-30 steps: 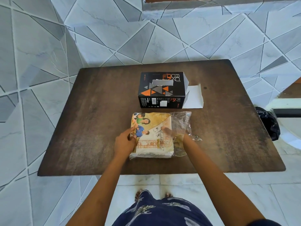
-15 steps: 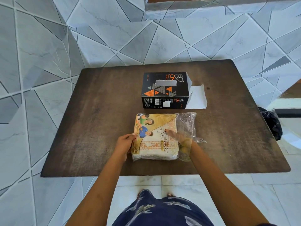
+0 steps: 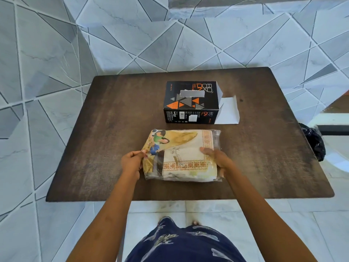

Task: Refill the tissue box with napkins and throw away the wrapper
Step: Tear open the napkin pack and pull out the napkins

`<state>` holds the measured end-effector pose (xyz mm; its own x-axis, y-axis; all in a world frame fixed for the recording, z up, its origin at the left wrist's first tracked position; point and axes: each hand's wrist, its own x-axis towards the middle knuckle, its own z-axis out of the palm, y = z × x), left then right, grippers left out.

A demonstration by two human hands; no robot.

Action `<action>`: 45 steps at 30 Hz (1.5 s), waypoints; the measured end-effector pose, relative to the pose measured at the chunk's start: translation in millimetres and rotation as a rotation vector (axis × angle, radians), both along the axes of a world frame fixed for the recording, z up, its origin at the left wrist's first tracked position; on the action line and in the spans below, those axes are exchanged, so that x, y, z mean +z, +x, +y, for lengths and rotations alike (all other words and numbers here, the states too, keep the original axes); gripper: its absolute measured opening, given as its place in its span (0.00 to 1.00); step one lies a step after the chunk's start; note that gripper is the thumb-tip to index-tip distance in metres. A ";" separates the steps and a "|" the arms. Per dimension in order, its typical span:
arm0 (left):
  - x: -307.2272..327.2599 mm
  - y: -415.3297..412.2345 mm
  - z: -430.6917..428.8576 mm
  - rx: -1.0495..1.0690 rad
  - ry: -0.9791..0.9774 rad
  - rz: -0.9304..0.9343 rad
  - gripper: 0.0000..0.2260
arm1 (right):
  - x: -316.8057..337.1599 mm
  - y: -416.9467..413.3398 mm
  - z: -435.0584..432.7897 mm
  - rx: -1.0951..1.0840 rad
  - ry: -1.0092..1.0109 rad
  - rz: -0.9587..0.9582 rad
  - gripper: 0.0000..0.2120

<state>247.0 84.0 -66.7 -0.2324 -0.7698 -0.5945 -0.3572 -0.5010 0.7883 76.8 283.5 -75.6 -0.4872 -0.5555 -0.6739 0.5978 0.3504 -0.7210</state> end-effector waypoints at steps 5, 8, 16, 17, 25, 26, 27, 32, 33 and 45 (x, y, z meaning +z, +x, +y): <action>-8.4 16.0 -29.4 0.124 -0.133 -0.129 0.11 | 1.6 -0.4 1.3 -0.077 -0.061 -0.036 0.16; -5.9 19.1 -31.3 0.025 -0.083 -0.134 0.05 | 1.1 1.8 -1.9 -0.086 -0.080 -0.046 0.18; -13.1 17.2 -28.7 -0.007 -0.072 -0.157 0.19 | 3.1 5.3 -10.1 -0.079 -0.073 -0.047 0.19; -13.7 22.8 -37.5 0.035 -0.120 -0.212 0.20 | 4.7 3.4 -10.7 -0.082 -0.078 -0.042 0.19; 15.1 61.9 -101.6 0.288 -0.209 -0.305 0.28 | 18.0 -0.4 -31.0 -0.099 -0.109 -0.032 0.13; 17.7 65.0 -105.0 0.310 -0.197 -0.297 0.28 | 18.3 -0.3 -34.6 -0.097 -0.110 -0.039 0.12; 18.9 67.1 -106.5 0.339 -0.186 -0.302 0.28 | 18.4 -0.5 -37.2 -0.094 -0.111 -0.043 0.10; 25.3 84.0 -124.2 0.392 -0.081 -0.297 0.24 | 23.5 0.8 -57.4 -0.077 -0.129 -0.064 0.11; 25.5 90.1 -129.1 0.425 -0.048 -0.268 0.21 | 26.1 1.8 -62.6 -0.077 -0.139 -0.069 0.11; 17.2 70.6 -126.6 0.626 0.154 0.244 0.19 | 32.4 19.0 -86.8 -0.043 -0.169 -0.072 0.10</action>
<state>317.6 -42.7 -49.6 0.0872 -0.7139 -0.6948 0.2149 -0.6676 0.7128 95.8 196.6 -43.2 -0.4669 -0.6434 -0.6067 0.6621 0.2005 -0.7221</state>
